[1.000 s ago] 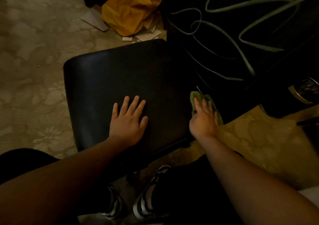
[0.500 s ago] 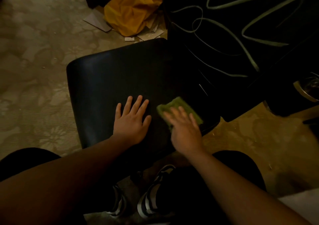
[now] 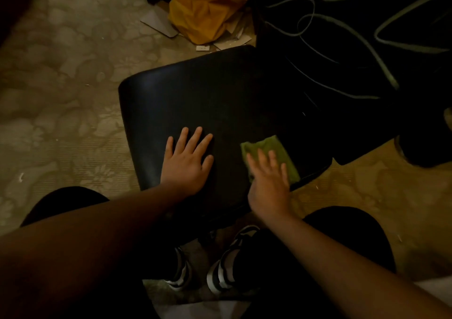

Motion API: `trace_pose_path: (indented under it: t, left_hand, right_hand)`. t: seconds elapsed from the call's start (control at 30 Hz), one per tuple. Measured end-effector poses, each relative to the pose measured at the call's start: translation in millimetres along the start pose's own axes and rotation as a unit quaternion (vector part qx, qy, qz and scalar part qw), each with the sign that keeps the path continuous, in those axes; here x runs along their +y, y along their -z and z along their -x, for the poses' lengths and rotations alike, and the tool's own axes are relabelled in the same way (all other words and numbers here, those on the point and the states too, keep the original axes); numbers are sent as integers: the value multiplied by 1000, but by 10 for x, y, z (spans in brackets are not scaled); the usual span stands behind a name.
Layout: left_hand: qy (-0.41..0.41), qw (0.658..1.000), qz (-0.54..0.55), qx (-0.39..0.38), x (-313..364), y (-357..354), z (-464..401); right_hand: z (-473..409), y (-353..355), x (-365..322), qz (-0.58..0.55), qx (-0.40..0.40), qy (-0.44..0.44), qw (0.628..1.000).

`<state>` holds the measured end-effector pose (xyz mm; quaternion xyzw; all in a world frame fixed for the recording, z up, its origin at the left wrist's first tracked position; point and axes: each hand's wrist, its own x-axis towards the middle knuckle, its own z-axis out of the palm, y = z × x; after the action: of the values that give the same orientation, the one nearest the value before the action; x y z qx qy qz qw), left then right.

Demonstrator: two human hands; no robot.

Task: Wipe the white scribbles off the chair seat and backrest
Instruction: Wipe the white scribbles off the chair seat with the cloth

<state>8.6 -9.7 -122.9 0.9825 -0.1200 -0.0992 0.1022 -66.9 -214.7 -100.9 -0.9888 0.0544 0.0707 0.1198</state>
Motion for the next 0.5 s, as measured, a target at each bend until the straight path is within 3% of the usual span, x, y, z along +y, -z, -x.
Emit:
trace_pose_path:
  t: [0.1,0.2,0.33,0.4,0.5]
  left_hand:
    - [1,999,42,10,38,-5,34]
    - [8,986,159,54,75,26,89]
    - [25,969,241,52,127,17,133]
    - [30,969,239,49,152,37,125]
    - [-9,989,142,37,62,115,95]
  right_hand:
    - [334,-85,-371,-5,-53,80,995]
    - [630,-179,-604,-35,-80,151,985]
    - [646,-163,-504,-31,-91,232,968]
    - [417,-101,-296,-8,-66,194,979]
    - [43,46,61,-31,-24,52,998]
